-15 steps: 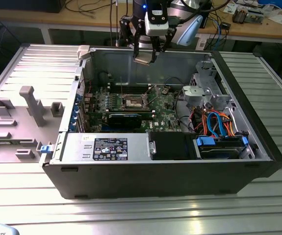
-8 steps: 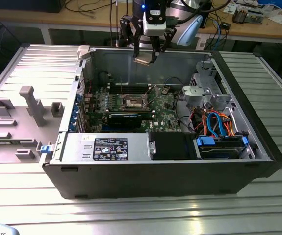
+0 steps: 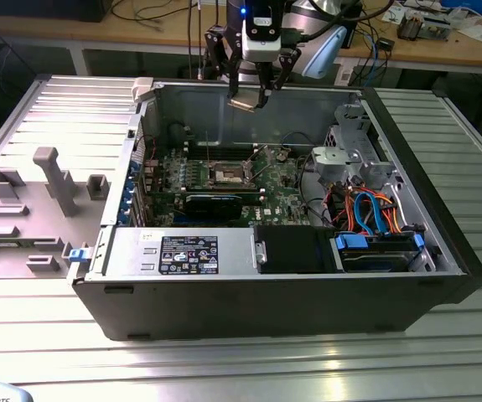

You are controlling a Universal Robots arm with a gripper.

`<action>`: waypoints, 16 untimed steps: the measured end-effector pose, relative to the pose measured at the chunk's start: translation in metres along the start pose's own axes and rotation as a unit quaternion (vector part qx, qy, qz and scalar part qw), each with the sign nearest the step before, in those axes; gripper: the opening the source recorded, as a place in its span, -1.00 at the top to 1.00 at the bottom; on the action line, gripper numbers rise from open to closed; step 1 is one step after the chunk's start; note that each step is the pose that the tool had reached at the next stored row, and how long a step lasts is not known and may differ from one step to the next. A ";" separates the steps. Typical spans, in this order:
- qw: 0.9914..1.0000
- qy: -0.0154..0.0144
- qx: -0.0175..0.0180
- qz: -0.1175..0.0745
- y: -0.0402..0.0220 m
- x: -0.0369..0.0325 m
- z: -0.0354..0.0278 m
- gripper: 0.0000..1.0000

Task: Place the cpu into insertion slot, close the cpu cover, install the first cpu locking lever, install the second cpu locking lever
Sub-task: 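Place the cpu into insertion slot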

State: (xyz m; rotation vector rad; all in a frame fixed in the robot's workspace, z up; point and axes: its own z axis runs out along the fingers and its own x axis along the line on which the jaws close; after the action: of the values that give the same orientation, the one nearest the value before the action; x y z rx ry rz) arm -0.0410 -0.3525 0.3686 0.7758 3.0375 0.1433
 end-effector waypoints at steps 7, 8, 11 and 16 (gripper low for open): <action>1.000 -0.001 0.000 0.011 -0.0001 0.0002 0.0000 -0.08; 1.000 -0.001 0.000 0.012 -0.0001 0.0002 0.0000 -0.08; 1.000 -0.002 0.000 0.017 -0.0002 0.0004 0.0000 -0.08; 1.000 -0.002 -0.001 0.026 -0.0003 0.0005 0.0001 -0.08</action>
State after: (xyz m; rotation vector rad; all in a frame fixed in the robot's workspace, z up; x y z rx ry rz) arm -0.0416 -0.3525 0.3685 0.8532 3.0142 0.1430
